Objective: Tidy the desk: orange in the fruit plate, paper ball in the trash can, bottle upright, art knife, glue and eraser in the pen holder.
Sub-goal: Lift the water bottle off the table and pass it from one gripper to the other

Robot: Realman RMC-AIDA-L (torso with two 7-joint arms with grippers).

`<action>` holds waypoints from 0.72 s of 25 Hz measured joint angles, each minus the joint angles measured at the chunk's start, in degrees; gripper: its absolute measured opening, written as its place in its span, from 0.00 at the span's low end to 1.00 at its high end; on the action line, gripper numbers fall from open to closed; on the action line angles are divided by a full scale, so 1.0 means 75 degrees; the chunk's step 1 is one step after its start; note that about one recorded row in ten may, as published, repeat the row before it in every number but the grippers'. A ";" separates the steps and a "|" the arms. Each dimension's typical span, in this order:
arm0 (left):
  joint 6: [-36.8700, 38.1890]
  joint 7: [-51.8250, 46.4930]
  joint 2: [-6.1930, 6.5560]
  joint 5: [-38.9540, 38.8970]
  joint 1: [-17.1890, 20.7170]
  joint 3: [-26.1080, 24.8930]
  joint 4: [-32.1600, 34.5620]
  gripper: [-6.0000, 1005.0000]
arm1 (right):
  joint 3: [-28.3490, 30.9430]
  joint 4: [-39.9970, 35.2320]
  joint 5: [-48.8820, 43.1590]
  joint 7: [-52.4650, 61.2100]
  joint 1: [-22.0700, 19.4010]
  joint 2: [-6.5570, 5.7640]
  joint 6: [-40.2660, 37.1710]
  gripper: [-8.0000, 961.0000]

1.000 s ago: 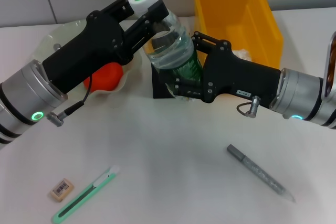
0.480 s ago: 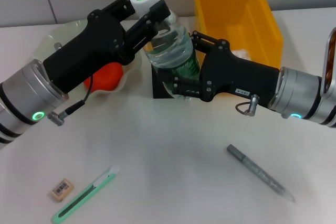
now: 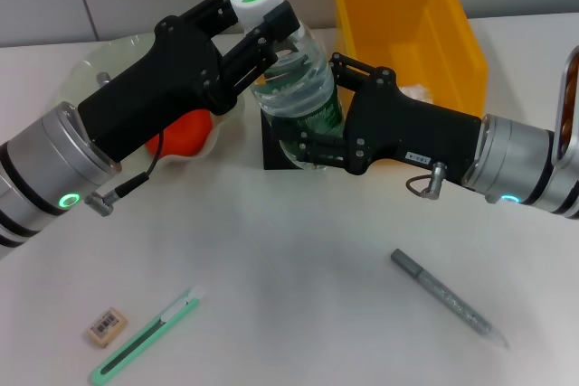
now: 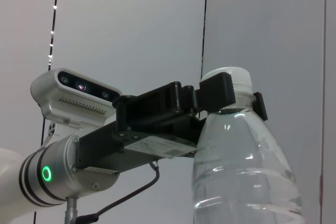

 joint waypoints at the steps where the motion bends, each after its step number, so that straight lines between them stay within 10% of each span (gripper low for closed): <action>1: -0.0002 0.0020 0.0000 0.0000 0.0001 0.0001 0.0001 0.45 | 0.0000 -0.0007 0.0000 0.0003 0.0004 0.0000 0.0030 0.79; 18: -0.0035 0.0034 -0.0001 0.0005 -0.0026 0.0009 0.0001 0.45 | 0.0002 0.0008 -0.0063 0.0020 0.0077 -0.0012 0.0098 0.79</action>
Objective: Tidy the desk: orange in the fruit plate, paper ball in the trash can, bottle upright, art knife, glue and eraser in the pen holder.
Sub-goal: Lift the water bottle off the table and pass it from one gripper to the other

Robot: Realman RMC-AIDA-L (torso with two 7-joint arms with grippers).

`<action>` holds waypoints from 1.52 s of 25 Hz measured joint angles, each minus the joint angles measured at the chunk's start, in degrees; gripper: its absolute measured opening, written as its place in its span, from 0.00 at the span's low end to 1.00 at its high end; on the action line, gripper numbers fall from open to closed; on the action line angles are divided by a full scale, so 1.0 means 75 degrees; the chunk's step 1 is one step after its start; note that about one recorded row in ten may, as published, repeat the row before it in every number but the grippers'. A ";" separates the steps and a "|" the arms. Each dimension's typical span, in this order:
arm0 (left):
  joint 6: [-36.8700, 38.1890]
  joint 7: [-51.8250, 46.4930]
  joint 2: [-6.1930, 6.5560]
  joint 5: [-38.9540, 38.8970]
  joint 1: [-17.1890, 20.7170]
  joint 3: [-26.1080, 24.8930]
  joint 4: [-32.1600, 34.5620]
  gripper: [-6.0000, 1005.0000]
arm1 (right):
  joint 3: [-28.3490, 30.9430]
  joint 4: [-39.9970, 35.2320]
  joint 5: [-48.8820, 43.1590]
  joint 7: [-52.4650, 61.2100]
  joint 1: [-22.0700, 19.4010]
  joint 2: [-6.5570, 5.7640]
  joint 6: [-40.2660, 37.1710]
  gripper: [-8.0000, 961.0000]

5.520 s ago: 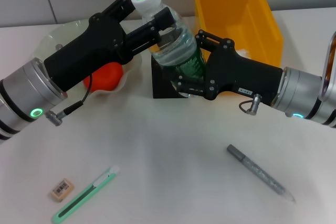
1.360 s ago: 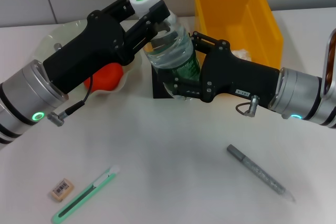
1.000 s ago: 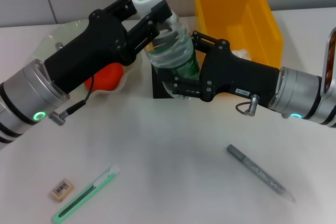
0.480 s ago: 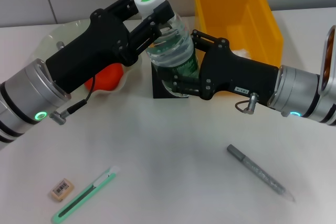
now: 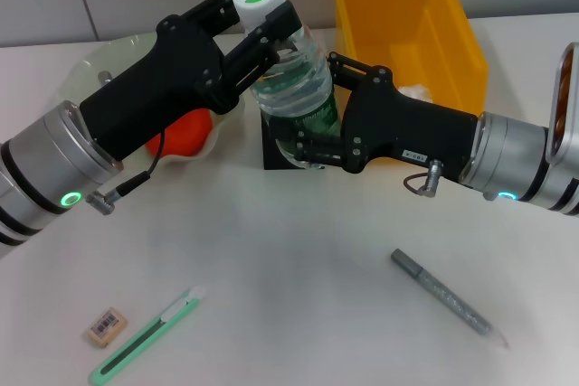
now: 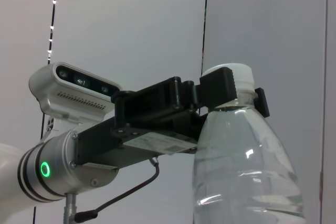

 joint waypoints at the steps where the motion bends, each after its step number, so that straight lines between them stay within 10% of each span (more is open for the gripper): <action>1: 0.0000 0.0000 0.0000 0.0000 0.0002 -0.0001 0.0000 0.45 | 0.0000 0.0001 -0.0002 0.0000 0.0003 0.0000 -0.0001 0.79; 38: 0.0004 -0.0001 0.0000 0.0003 -0.0013 -0.0006 0.0187 0.46 | -0.0226 0.0016 0.0052 0.0303 0.0100 0.0024 0.0329 0.80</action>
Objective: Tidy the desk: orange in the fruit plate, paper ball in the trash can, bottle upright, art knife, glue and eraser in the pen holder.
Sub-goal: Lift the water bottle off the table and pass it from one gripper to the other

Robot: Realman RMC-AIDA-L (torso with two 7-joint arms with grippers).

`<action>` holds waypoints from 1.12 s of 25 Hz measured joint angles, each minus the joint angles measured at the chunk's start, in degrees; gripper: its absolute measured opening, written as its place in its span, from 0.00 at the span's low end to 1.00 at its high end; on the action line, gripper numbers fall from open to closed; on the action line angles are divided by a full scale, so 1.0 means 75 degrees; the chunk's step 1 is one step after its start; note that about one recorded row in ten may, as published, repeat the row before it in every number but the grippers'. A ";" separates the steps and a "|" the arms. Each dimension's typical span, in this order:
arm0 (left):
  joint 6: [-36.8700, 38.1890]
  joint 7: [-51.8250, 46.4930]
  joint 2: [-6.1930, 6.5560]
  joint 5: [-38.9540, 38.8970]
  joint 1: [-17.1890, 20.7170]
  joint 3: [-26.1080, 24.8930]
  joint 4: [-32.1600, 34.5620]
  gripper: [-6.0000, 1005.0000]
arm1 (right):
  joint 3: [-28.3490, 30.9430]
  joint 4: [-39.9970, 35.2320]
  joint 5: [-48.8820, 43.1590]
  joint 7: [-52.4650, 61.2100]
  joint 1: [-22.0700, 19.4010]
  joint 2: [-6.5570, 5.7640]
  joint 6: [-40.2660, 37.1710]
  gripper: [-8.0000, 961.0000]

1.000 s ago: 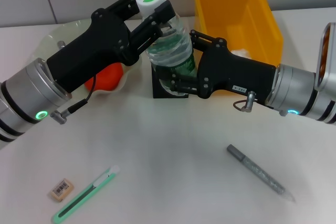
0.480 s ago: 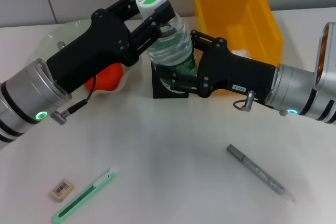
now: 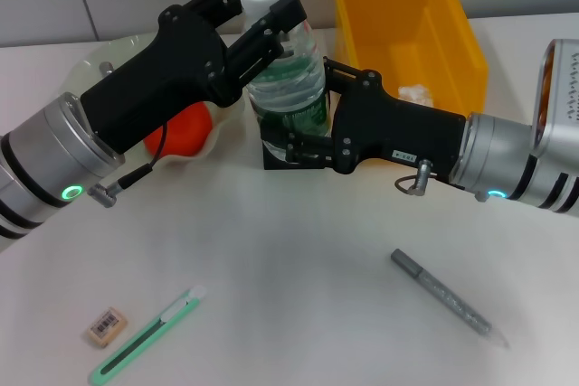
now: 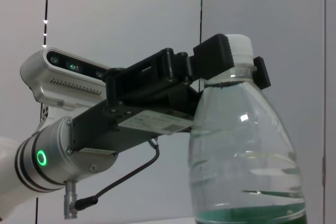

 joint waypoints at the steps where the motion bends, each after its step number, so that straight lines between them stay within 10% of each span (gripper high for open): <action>1: 0.0005 -0.0002 0.0000 -0.0001 0.0001 -0.0001 0.0005 0.46 | 0.0000 0.0000 0.0000 0.0000 0.0000 0.0000 0.0000 0.80; 28: -0.0001 -0.0057 0.0000 -0.0011 0.0017 -0.0008 0.0129 0.47 | -0.0186 -0.0007 -0.0014 -0.0007 0.0016 0.0000 0.0263 0.80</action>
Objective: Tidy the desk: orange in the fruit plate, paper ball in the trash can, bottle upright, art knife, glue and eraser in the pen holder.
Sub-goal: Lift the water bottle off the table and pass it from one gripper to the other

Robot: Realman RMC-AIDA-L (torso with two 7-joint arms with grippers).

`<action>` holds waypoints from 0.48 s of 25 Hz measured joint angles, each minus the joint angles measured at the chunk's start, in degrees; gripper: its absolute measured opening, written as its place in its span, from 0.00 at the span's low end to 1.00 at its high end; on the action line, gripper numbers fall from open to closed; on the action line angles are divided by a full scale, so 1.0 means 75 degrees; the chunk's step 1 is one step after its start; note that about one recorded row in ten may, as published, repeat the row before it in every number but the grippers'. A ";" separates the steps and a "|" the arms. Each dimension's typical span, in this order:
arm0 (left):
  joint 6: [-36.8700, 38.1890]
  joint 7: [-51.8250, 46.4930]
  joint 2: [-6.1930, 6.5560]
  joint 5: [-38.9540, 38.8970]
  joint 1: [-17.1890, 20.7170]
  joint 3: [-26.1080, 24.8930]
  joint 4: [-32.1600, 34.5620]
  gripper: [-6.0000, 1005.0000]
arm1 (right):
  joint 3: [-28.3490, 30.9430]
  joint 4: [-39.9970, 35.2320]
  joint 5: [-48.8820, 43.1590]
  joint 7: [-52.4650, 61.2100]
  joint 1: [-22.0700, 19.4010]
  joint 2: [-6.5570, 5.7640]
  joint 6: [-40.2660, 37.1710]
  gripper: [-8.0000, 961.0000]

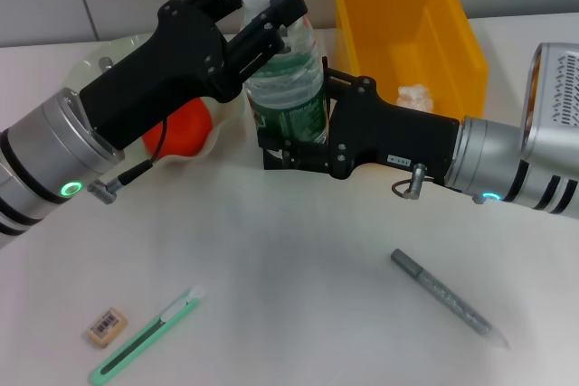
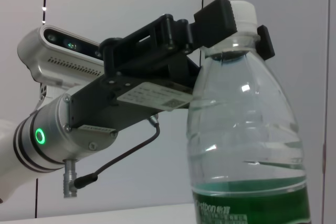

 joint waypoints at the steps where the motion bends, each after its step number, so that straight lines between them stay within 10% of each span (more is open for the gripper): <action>1: -0.0001 0.0000 0.0000 0.0000 0.0000 -0.0003 0.0000 0.47 | -0.0007 -0.0005 -0.0015 0.0008 0.0000 0.0000 0.0003 0.80; 12: 0.0023 0.0022 0.0000 -0.0084 -0.0030 -0.0012 0.0021 0.47 | -0.0252 0.0007 0.0015 0.0077 0.0001 0.0000 0.0223 0.80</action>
